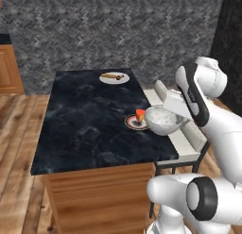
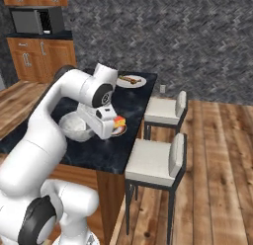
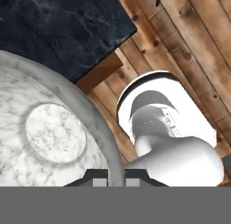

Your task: Take the smaller bowl and place it next to the appetizer plate on the dining counter , and place the larger bowl next to the plate with cooked food.

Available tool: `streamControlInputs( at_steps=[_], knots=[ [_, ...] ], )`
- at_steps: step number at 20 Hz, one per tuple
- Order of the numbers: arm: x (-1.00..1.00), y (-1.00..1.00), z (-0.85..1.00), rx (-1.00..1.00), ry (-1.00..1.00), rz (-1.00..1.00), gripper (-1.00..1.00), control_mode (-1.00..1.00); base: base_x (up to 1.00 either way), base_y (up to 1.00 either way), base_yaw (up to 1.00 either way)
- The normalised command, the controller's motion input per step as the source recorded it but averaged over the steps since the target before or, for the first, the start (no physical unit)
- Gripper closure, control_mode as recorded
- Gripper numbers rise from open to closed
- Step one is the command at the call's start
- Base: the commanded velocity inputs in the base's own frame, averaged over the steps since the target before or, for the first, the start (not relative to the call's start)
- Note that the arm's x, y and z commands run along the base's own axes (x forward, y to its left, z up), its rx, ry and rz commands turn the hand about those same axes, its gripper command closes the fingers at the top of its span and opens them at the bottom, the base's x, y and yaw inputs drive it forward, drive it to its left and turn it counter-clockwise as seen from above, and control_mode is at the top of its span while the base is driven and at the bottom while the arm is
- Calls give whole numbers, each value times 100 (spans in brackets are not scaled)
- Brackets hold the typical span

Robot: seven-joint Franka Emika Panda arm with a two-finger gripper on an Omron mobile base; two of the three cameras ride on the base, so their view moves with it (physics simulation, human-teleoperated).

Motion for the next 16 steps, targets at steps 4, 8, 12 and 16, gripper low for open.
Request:
streamControlInputs(
  at_steps=[4,8,12,16],
  knots=[
    [93,0,-29,0,0,-9,100,-100,0,0,0],
    [75,1,0,0,2,-11,100,-100,0,0,0],
    [46,4,3,0,16,-3,100,-100,0,0,0],
    [0,1,-91,-2,9,-1,100,-100,0,0,0]
  ],
)
